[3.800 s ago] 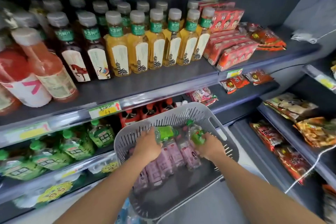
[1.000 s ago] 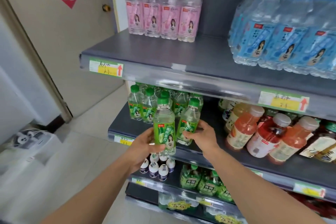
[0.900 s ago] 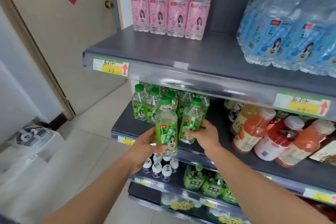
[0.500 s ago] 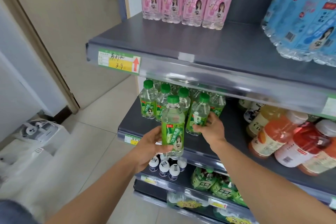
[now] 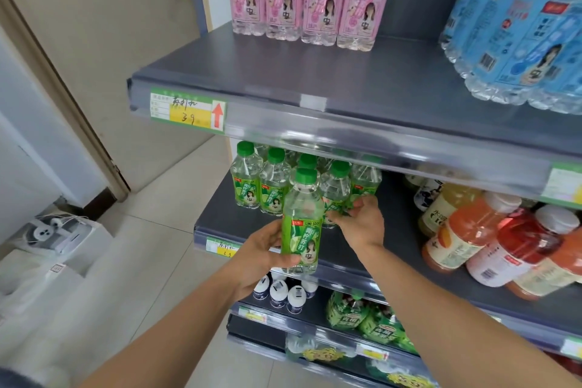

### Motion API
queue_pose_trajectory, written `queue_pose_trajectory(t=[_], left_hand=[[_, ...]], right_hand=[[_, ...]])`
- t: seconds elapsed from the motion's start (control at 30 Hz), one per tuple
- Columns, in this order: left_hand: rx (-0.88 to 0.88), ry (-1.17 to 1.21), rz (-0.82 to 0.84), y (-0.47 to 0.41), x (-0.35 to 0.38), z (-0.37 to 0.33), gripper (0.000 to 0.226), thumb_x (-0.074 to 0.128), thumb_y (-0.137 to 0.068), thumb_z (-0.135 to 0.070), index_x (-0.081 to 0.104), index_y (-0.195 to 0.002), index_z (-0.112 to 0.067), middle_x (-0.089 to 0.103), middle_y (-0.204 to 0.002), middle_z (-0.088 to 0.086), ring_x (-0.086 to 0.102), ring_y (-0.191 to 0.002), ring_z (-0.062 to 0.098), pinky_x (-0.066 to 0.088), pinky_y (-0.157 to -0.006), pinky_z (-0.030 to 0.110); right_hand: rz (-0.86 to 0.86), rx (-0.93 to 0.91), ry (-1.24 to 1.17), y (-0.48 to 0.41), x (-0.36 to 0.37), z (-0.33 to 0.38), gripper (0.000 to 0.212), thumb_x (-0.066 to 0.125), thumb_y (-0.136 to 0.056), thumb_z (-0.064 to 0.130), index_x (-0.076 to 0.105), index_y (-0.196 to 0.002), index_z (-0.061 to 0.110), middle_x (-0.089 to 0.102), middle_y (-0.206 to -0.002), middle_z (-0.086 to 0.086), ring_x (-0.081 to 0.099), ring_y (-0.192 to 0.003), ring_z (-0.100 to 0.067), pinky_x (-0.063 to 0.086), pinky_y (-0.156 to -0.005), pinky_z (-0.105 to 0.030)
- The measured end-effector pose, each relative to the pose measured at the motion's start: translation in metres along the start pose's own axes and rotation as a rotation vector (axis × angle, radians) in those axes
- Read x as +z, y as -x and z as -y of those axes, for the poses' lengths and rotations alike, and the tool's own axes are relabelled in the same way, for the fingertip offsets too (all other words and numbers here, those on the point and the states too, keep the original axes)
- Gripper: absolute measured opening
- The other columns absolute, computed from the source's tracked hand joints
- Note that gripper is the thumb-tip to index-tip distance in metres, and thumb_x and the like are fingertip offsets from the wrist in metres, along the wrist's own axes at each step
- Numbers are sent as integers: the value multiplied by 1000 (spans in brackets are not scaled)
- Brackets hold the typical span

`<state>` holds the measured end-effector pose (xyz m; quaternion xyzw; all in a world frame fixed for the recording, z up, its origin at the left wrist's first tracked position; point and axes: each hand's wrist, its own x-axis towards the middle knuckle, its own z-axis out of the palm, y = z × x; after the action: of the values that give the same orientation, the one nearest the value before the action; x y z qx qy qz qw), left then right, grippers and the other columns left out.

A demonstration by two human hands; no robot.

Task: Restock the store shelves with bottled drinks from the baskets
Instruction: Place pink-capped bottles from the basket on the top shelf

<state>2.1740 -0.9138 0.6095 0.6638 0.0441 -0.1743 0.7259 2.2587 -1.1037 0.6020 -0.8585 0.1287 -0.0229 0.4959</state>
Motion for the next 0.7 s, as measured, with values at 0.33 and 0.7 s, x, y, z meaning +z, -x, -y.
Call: queue_pose_trajectory(t=[0.33, 0.7], left_hand=[[19, -71, 54, -24, 42, -5, 68, 73, -73, 9, 52, -132, -16, 64, -124, 2, 54, -121, 20, 49, -88, 25], [36, -365, -151, -44, 70, -7, 75, 69, -84, -4, 32, -148, -15, 37, -150, 4, 33, -139, 19, 33, -110, 32]], right_hand=[[401, -155, -282, 44, -57, 24, 44, 86, -68, 20, 60, -103, 28, 72, -102, 3, 68, -94, -14, 55, -77, -23], [200, -62, -252, 17, -85, -14, 60, 86, -66, 8, 54, -116, 19, 66, -114, -1, 64, -101, -15, 48, -79, -18]])
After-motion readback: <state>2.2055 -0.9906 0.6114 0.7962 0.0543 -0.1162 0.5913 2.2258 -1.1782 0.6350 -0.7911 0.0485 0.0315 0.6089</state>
